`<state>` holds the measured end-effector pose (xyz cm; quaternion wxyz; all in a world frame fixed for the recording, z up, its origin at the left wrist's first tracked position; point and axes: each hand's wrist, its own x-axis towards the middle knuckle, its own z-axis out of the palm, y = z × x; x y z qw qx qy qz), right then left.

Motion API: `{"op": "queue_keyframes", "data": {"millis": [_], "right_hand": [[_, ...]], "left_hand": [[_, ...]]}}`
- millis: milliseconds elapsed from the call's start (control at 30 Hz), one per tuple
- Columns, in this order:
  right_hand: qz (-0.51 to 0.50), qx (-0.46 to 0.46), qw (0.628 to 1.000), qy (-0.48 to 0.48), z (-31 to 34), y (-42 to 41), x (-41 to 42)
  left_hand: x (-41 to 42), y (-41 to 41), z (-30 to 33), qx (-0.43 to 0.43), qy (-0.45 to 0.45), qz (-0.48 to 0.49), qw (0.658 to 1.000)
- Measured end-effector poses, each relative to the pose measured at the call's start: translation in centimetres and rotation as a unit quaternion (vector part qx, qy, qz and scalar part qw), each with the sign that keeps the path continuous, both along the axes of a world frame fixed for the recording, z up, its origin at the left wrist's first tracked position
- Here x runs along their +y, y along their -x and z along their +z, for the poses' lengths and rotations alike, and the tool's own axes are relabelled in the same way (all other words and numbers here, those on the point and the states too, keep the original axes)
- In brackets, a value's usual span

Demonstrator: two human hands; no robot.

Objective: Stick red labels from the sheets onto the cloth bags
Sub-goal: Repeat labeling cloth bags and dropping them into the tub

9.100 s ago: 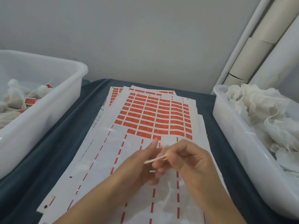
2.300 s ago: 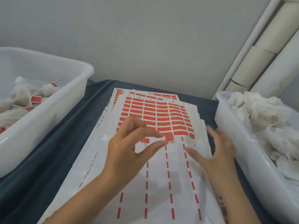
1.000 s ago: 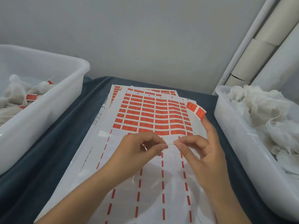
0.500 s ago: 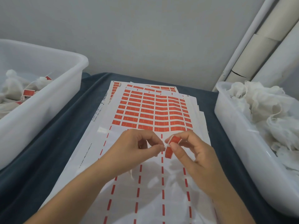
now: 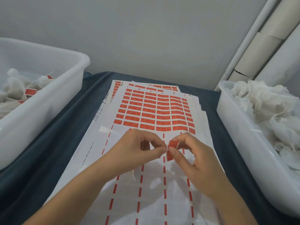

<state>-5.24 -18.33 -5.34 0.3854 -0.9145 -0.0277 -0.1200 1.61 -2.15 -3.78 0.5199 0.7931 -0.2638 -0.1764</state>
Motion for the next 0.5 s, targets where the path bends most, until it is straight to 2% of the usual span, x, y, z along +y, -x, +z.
{"op": "queue_keyframes", "data": {"millis": [167, 267, 367, 500], "right_hand": [[-0.001, -0.003, 1.000, 0.014, 0.0, 0.0, -0.1], [-0.004, -0.016, 1.000, -0.011, 0.4, 0.1, 0.2], [-0.022, -0.016, 0.997, -0.074, 1.0, 0.1, 0.5], [-0.061, 0.009, 0.971, -0.229, 1.9, -0.1, 0.2]], "left_hand": [[0.0, 0.2, -0.1, -0.008, 0.003, -0.004, 1.000], [0.1, 0.2, 0.0, -0.006, 0.006, -0.006, 1.000], [0.4, -0.1, 0.2, 0.028, 0.027, 0.028, 0.999], [0.6, -0.3, 0.8, 0.111, 0.073, 0.051, 0.990]]}}
